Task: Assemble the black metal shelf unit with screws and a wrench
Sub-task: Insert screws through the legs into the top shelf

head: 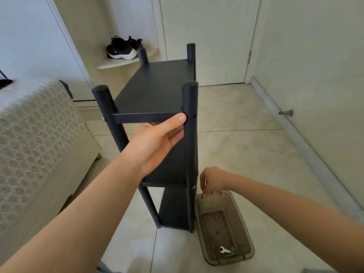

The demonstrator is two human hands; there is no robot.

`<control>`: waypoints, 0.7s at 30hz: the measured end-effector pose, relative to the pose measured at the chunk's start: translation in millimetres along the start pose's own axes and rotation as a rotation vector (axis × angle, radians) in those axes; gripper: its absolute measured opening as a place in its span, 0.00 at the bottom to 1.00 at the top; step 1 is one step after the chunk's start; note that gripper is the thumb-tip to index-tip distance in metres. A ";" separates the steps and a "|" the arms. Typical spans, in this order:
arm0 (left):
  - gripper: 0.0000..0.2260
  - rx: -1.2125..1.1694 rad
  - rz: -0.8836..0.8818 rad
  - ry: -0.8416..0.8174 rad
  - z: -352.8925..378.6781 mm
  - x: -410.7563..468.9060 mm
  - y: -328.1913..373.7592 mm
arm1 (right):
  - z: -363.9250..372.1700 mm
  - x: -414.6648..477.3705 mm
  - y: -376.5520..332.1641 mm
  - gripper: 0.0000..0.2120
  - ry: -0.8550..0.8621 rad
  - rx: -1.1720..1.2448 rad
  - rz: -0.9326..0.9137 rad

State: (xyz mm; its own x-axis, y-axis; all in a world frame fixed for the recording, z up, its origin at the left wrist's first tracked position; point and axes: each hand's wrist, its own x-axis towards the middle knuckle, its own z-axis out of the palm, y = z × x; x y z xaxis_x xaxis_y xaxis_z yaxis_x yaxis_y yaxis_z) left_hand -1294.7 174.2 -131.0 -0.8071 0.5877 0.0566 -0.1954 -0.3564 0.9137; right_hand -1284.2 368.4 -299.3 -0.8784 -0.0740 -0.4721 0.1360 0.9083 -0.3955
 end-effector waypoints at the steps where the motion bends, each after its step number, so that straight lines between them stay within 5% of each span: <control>1: 0.08 0.002 -0.002 0.014 -0.1 -1.2 0.7 | -13.1 -11.1 -8.1 0.05 -0.001 0.025 -0.028; 18: 0.12 0.003 -0.014 0.084 0.1 -5.0 2.1 | -110.3 -172.7 -70.7 0.03 0.422 0.804 -0.411; 21: 0.14 0.003 -0.006 0.086 -2.5 -3.7 1.1 | -114.9 -183.0 -74.3 0.04 0.584 0.782 -0.517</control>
State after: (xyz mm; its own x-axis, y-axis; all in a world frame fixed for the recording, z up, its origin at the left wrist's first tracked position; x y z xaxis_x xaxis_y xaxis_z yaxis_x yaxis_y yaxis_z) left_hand -1293.3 169.8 -131.2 -0.8510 0.5249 0.0163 -0.1991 -0.3511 0.9149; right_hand -1186.2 361.8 -93.0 -0.9659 0.0231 0.2578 -0.2395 0.2981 -0.9240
